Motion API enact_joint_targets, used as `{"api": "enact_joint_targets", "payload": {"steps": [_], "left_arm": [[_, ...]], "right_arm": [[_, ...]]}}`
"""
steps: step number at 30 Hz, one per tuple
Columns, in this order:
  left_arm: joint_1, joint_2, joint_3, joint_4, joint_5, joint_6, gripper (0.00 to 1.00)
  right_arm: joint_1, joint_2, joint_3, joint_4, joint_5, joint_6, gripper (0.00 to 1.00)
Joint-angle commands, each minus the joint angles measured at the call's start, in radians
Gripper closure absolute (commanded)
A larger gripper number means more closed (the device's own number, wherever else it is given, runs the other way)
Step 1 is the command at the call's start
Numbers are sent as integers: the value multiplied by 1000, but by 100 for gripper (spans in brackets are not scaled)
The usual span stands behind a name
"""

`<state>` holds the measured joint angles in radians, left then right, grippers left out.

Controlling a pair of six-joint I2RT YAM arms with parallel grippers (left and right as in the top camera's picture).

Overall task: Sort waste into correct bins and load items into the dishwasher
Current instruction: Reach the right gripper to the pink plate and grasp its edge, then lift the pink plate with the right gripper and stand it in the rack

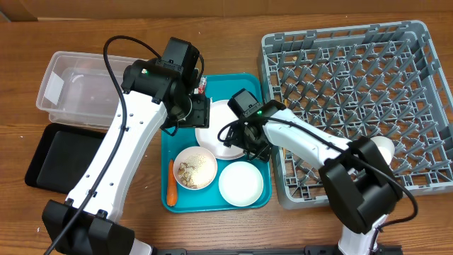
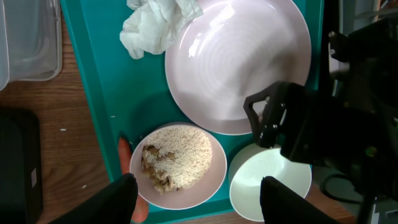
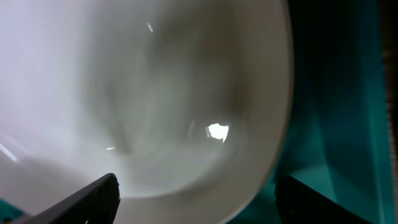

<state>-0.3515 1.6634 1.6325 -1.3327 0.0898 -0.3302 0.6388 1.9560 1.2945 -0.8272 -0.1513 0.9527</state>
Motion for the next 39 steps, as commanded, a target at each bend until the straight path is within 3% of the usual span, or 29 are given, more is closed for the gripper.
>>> {"api": "enact_joint_targets", "payload": {"steps": [1, 4, 6, 8, 17, 22, 28, 33, 39], "left_arm": [[0, -10, 22, -3, 4, 20, 35], [0, -10, 22, -4, 5, 20, 35], [0, -10, 22, -6, 5, 20, 35], [0, -10, 22, -6, 5, 20, 35], [0, -10, 22, -2, 4, 20, 35], [0, -10, 22, 2, 5, 20, 34], [0, -10, 22, -3, 4, 20, 34], [0, -10, 22, -2, 4, 20, 34], [0, -10, 22, -2, 5, 20, 34]], "right_arm": [[-8, 19, 0, 27, -14, 54, 30], [-8, 19, 5, 34, -13, 38, 68], [-10, 19, 19, 33, -14, -5, 86], [-12, 6, 35, 23, -10, -58, 96], [-10, -130, 148, -140, 177, -129, 96], [-19, -191, 167, -154, 193, -169, 96], [-36, -319, 167, -187, 342, -173, 96], [-160, -453, 167, -271, 375, -177, 96], [-460, -526, 167, -365, 647, -241, 96]]}}
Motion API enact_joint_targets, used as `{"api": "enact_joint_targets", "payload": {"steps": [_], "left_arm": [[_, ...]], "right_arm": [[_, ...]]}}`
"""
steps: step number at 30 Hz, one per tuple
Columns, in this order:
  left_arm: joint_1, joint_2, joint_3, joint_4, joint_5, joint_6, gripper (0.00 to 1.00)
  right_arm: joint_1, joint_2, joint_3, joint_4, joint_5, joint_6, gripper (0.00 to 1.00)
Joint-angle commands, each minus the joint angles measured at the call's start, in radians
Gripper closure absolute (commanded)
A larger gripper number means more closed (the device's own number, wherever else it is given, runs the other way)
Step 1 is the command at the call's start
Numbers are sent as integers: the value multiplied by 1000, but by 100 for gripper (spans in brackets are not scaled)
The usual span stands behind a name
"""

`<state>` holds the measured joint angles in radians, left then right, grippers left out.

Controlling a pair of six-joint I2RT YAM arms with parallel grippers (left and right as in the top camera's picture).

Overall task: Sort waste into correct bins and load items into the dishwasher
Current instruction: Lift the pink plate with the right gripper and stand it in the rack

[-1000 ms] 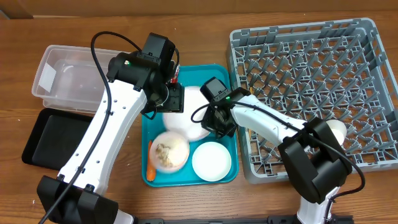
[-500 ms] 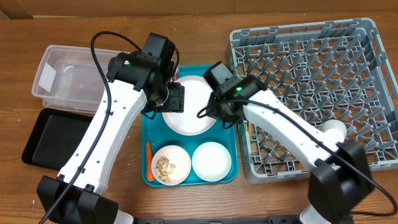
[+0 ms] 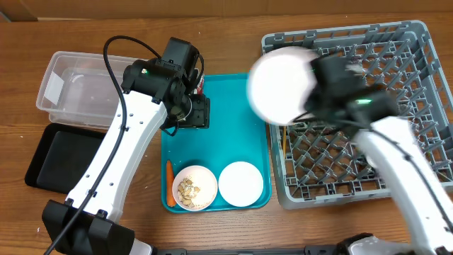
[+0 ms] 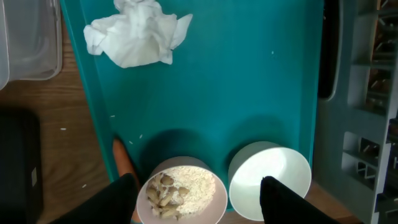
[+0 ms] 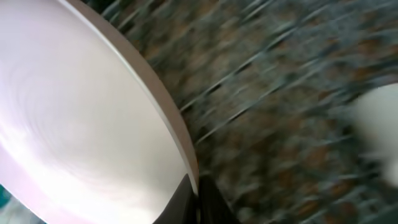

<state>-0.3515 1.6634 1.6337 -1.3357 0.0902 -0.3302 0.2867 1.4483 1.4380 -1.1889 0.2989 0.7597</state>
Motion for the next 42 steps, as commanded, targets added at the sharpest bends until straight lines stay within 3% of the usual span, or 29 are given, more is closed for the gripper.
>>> {"api": "enact_joint_targets", "payload": {"steps": [1, 5, 10, 14, 20, 36, 38, 39, 41, 42], "left_arm": [[0, -10, 21, 2, 4, 20, 34], [0, -10, 21, 14, 5, 19, 34], [0, -10, 21, 17, 12, 20, 33], [0, -10, 21, 4, 12, 20, 34], [0, -10, 21, 1, 12, 20, 31], [0, -10, 21, -7, 11, 21, 26], [0, -10, 21, -2, 11, 24, 26], [0, -10, 21, -1, 11, 24, 26], [0, -10, 21, 0, 12, 23, 26], [0, -10, 21, 0, 11, 24, 25]], "right_arm": [[-154, -18, 24, 2, 243, -62, 96], [-273, 2, 22, 65, 421, -145, 96], [-313, 46, 22, 204, 689, -230, 96], [-313, 101, 22, 370, 706, -531, 96], [-313, 185, 21, 413, 669, -741, 96], [-293, 293, 21, 464, 678, -843, 94], [-257, 288, 21, 427, 680, -846, 86], [-237, 285, 21, 407, 680, -846, 74], [-185, 275, 21, 385, 681, -846, 37], [-161, 269, 23, 377, 689, -846, 27]]}}
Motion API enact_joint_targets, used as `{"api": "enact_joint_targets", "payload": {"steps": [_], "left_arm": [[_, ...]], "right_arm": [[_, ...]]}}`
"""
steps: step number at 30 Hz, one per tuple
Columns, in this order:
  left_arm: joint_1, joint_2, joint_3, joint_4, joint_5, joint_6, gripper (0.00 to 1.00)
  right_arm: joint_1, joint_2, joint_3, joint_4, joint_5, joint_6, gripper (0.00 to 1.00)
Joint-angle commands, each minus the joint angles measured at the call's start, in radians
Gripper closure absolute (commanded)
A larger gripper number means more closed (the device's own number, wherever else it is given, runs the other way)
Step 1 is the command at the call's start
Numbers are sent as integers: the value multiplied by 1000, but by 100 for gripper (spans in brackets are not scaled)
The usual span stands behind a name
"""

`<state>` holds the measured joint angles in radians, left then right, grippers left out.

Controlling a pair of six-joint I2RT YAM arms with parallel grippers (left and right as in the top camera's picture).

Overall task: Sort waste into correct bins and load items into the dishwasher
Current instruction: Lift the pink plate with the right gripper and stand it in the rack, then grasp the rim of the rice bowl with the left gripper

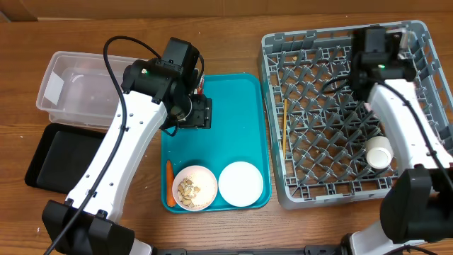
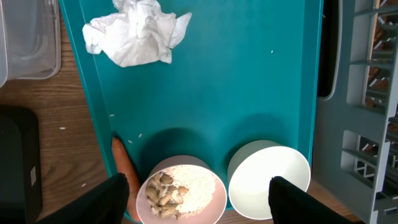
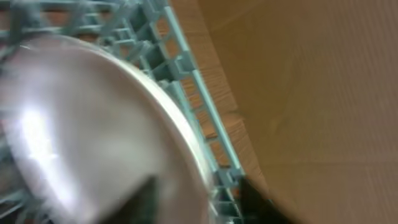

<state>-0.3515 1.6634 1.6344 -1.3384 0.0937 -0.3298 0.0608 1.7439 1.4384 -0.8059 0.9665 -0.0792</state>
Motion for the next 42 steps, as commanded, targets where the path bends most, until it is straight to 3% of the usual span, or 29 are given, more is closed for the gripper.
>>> {"api": "enact_joint_targets", "payload": {"steps": [1, 4, 5, 10, 15, 19, 26, 34, 38, 42], "left_arm": [[0, -10, 20, 2, 8, 23, 24], [0, -10, 20, -6, 8, 23, 22], [0, -10, 20, -10, 7, 24, 21], [0, -10, 20, -12, 8, 23, 16], [0, -10, 20, -22, 3, 23, 15], [0, -10, 19, -68, 11, 23, 16], [-16, -10, -165, -132, 10, 45, 18], [-8, -10, -493, 145, 130, 52, 19], [-8, -10, -563, 190, 62, 50, 26], [3, -10, -607, 206, -116, -57, 26]], "right_arm": [[89, -36, 23, -9, 29, -7, 21], [164, -83, 24, -14, 27, 4, 2], [188, -103, 24, -16, 21, 18, 0], [317, -230, 24, -83, -178, 166, 0], [342, -315, 23, -174, -691, 383, 0], [337, -307, 21, -224, -980, 421, 0], [336, -297, 21, -289, -1003, 528, 0], [336, -297, 21, -296, -1006, 552, 0], [336, -297, 21, -297, -1006, 552, 0], [336, -296, 21, -305, -1006, 551, 0]]}}
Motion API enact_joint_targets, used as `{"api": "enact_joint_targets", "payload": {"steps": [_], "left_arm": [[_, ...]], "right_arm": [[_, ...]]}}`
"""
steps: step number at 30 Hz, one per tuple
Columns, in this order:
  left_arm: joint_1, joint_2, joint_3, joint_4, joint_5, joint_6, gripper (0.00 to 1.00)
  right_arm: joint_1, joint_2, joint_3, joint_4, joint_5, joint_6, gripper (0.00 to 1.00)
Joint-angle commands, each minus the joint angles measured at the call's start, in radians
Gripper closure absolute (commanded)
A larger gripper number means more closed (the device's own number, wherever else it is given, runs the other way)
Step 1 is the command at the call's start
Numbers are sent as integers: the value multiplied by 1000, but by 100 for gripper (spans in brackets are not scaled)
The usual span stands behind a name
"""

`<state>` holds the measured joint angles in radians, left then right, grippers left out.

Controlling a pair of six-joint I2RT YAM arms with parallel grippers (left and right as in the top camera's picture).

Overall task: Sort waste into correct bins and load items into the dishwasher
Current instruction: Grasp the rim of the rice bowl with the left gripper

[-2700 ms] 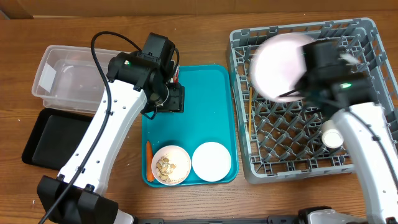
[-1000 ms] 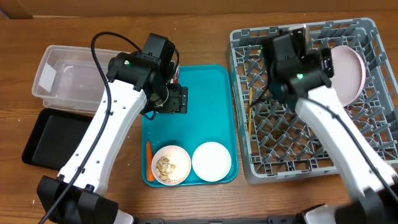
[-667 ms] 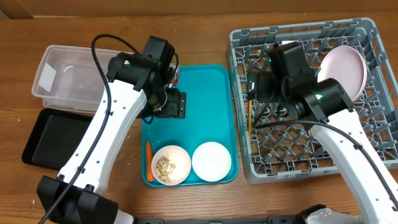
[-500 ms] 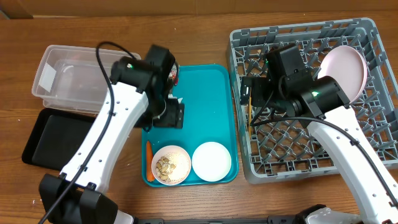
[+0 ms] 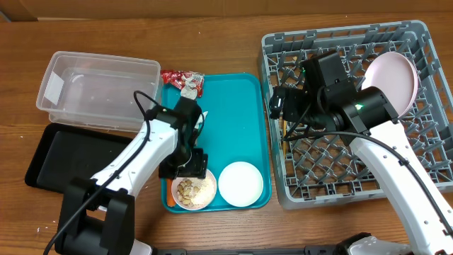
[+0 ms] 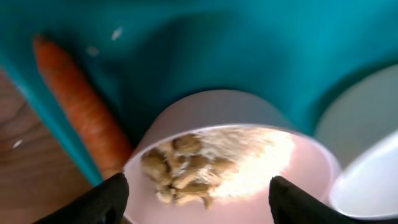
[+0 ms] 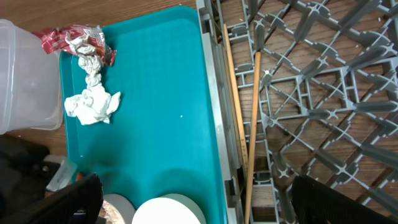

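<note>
A pink bowl of rice and food scraps (image 6: 214, 155) sits at the front of the teal tray (image 5: 233, 120). My left gripper (image 6: 199, 205) is open and low over it, one finger on each side of the bowl (image 5: 190, 191). A carrot (image 6: 81, 112) lies beside it at the tray's left rim, and a white bowl (image 5: 241, 184) stands to its right. The pink plate (image 5: 393, 79) stands on edge in the grey rack (image 5: 354, 42), at the far right. My right gripper (image 7: 205, 208) is open and empty above the rack's left side.
A crumpled tissue (image 7: 93, 102) and a red wrapper (image 7: 78, 38) lie at the tray's far left corner. Chopsticks (image 7: 252, 124) lie in the rack's left part. A clear bin (image 5: 95, 92) and a black bin (image 5: 67, 159) stand left of the tray.
The pink plate now stands in the rack, free of my right gripper, which is open and has moved left over the rack's edge. My left gripper has dropped around the food bowl.
My right gripper was at the pink plate on the tray, then held it in the air beside the rack, then at the rack's far right corner; now the plate stands there, let go. My left gripper hovered over the tray until it came down at the food bowl.
</note>
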<state>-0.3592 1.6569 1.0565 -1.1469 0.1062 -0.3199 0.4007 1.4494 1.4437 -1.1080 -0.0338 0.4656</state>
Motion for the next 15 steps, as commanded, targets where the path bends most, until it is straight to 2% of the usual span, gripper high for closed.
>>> {"api": "enact_joint_targets", "payload": {"steps": [1, 9, 15], "left_arm": [[16, -3, -34, 27, -136, -70, 27], [20, -3, -35, 60, -106, -23, 37], [20, -3, -39, 90, -51, 106, 46]], "right_arm": [[-4, -2, 16, -4, -6, 7, 0], [-4, -1, 16, -6, -5, 6, 0], [-4, -1, 16, -6, -5, 6, 0]]}}
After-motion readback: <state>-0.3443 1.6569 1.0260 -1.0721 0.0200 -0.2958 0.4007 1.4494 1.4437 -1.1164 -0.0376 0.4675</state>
